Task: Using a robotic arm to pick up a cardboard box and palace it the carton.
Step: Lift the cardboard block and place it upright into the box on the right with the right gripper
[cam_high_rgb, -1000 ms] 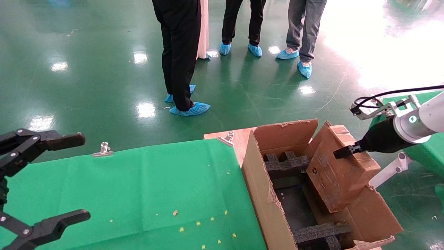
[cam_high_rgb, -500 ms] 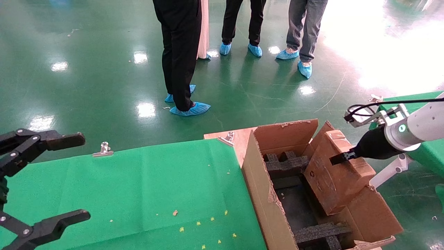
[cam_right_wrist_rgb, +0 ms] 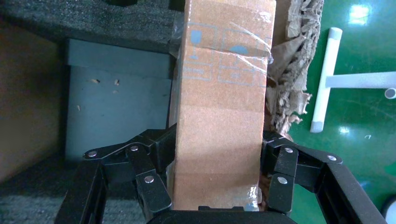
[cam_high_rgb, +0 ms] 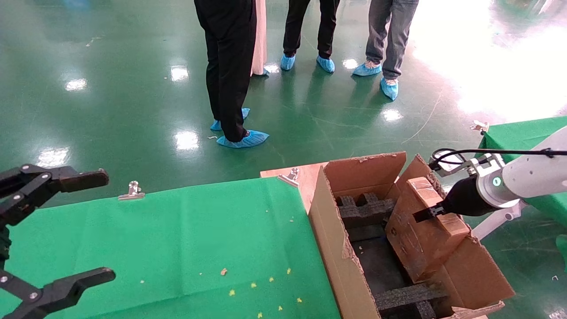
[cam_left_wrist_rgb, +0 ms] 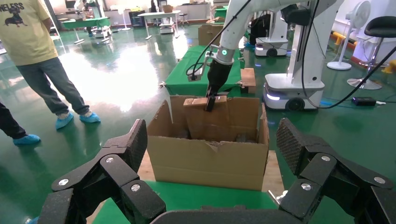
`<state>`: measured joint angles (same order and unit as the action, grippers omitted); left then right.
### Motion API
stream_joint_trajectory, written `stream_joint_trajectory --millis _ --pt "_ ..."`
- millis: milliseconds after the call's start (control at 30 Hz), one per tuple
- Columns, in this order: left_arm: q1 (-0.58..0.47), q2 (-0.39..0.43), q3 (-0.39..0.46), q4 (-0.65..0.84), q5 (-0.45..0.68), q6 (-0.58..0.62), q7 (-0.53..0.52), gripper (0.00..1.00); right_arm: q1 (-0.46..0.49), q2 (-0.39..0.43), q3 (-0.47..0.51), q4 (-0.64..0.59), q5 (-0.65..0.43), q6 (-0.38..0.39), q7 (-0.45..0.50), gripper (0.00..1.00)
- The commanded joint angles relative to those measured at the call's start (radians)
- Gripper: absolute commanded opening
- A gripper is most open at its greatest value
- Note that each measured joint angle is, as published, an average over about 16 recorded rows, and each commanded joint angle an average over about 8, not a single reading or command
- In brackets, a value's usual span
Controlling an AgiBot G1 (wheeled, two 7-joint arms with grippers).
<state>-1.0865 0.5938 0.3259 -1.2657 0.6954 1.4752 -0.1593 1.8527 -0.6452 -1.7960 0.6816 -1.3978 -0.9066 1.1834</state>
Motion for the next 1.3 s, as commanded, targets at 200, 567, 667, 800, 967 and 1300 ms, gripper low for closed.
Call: stream_joint_trajectory --millis 200,567,667,800,967,1300 --pt "0.0 0.0 0.0 0.0 0.0 0.0 0.0 1.0 -0.041 0.001 0.005 0.004 0.014 0.047 -0.013 0.0" --pt "0.0 0.0 0.0 0.0 0.0 0.0 0.0 1.0 -0.083 0.016 0.011 0.024 0.035 0.088 -0.032 0.0" --pt "0.0 0.0 0.0 0.0 0.0 0.0 0.0 1.0 -0.077 0.017 0.014 0.022 0.034 0.094 -0.035 0.0" --pt "0.0 0.0 0.0 0.0 0.0 0.0 0.0 1.0 -0.062 0.014 0.018 0.011 0.028 0.103 -0.037 0.0" --pt "0.0 0.0 0.001 0.0 0.0 0.0 0.0 1.0 -0.049 0.009 0.021 -0.002 0.024 0.104 -0.041 0.0" --pt "0.0 0.0 0.001 0.0 -0.001 0.0 0.0 1.0 -0.087 0.024 0.023 0.027 0.045 0.121 -0.049 0.0"
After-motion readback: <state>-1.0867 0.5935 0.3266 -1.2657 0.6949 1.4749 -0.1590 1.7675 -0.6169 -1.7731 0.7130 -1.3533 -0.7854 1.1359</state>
